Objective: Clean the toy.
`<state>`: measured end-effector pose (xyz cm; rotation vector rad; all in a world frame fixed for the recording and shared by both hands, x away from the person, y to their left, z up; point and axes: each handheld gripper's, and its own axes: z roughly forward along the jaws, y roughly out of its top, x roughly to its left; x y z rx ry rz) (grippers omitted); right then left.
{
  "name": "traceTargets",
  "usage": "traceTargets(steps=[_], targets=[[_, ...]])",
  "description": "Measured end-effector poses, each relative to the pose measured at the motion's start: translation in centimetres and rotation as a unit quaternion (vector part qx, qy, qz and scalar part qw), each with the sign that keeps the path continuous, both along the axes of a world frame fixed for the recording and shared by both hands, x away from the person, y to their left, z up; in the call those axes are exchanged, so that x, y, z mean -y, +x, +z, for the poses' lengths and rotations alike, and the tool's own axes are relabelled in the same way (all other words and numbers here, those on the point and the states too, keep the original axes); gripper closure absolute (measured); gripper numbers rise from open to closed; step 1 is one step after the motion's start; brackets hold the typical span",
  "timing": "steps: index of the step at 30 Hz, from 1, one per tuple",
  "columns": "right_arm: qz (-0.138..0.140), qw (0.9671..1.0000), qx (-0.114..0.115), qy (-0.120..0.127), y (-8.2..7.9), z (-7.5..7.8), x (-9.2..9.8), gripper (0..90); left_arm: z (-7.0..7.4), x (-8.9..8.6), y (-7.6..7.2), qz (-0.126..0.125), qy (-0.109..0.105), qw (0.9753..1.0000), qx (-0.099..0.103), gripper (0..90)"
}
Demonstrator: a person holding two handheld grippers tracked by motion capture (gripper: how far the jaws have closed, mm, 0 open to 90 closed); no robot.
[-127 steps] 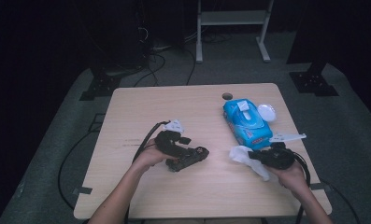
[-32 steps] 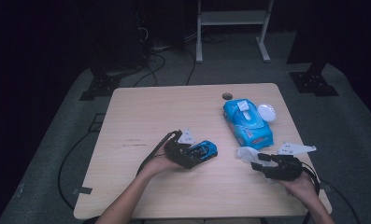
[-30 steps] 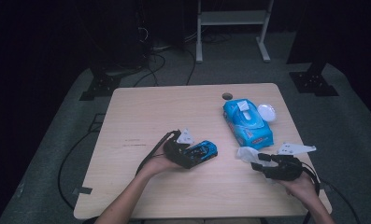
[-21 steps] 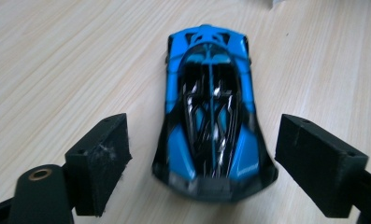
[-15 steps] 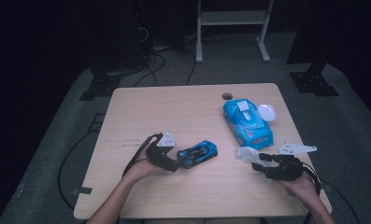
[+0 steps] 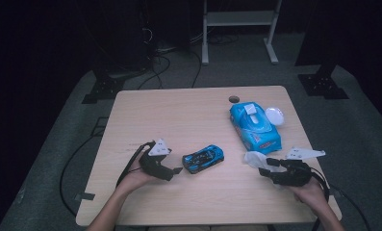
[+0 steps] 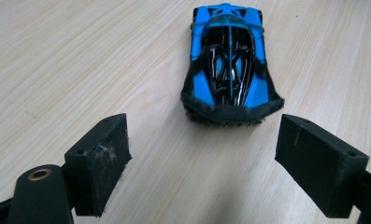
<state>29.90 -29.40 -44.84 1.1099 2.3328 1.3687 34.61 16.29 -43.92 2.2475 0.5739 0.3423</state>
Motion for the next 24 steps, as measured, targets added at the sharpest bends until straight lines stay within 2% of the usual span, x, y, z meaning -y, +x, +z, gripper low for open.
traceTargets(steps=[9,16,20,24], targets=[[0.001,1.0000,-0.002,0.000,0.0,-0.1,0.0,41.5,-0.8,-1.7,-0.9,0.012,0.007,0.9999,-0.006,15.4],[0.002,1.0000,-0.003,0.000,0.0,-0.3,-0.1,40.8,-1.3,-2.6,-1.4,0.027,-0.009,0.9996,-0.005,15.4],[0.000,1.0000,-0.001,-0.003,-0.2,-0.4,-0.1,40.7,-1.8,-3.2,-1.8,0.046,-0.022,0.9987,-0.006,13.2],[-0.002,1.0000,0.004,-0.005,-0.3,-0.4,-0.1,40.3,-1.8,-3.5,-1.8,0.053,-0.028,0.9982,-0.007,13.2]])
